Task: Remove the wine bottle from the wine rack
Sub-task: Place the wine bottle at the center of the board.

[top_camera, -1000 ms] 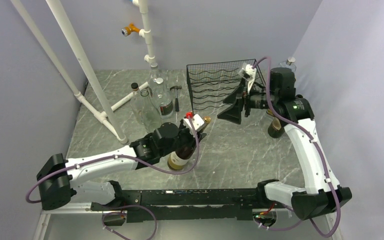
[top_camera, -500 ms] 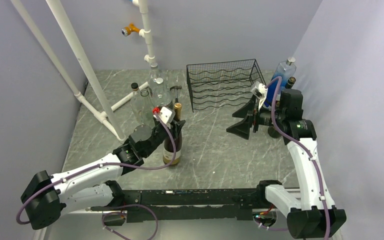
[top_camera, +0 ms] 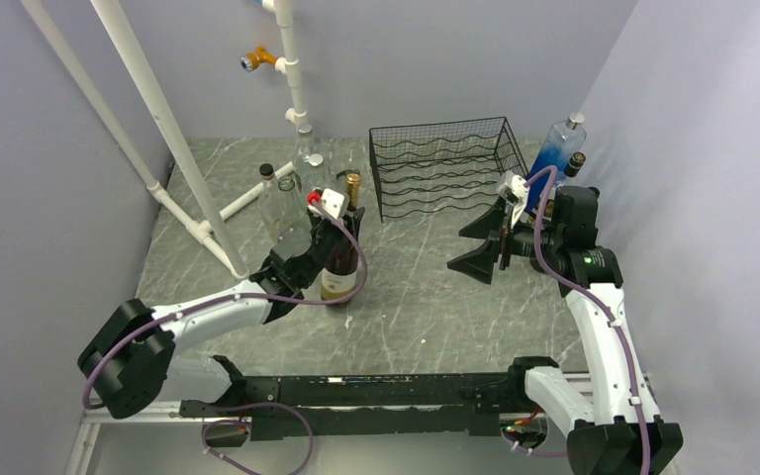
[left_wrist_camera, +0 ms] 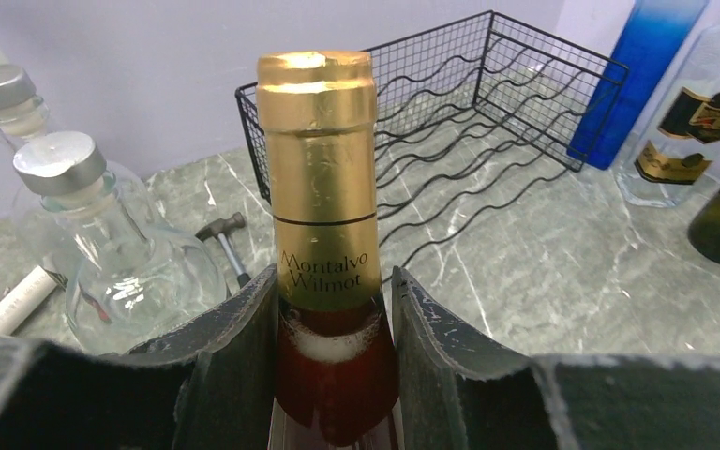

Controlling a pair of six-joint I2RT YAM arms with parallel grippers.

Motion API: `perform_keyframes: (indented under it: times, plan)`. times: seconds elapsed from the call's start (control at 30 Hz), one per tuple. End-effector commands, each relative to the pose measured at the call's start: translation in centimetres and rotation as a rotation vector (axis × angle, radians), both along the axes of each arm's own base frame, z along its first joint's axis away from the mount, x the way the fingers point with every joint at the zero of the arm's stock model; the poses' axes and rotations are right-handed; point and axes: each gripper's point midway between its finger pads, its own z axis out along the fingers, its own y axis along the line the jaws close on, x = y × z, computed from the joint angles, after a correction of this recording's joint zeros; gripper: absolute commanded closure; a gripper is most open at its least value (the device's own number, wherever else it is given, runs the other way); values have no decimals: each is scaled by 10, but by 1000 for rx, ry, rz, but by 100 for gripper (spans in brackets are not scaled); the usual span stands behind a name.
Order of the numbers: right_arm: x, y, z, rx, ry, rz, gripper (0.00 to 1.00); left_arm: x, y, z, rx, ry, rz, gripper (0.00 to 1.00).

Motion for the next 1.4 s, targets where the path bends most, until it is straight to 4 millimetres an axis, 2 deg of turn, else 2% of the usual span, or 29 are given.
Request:
perform_keyframes:
  times: [0.0, 0.1, 0.47, 0.73, 0.93, 1.03, 1.33, 1.37]
  plan:
    - [-1, 1, 8, 9, -89, 29, 3, 17, 11, 109, -221, -282, 58, 100]
    - [2, -4, 8, 8, -89, 2, 3, 23, 12, 115, -237, -297, 59, 100]
    - [4, -5, 8, 13, -86, 0, 3, 26, 14, 128, -257, -339, 49, 100]
    - [5, -6, 7, 12, -84, -4, 3, 39, 15, 140, -239, -409, 66, 100]
    - [5, -6, 6, 12, -84, -4, 2, 43, 16, 139, -226, -443, 62, 100]
    - [5, -7, 6, 12, -82, -6, 2, 41, 16, 136, -217, -463, 55, 100]
    - [5, -7, 7, 12, -84, -7, 2, 39, 20, 102, -223, -396, 59, 100]
    - [5, -7, 7, 13, -85, -5, 2, 38, 22, 98, -225, -384, 63, 98]
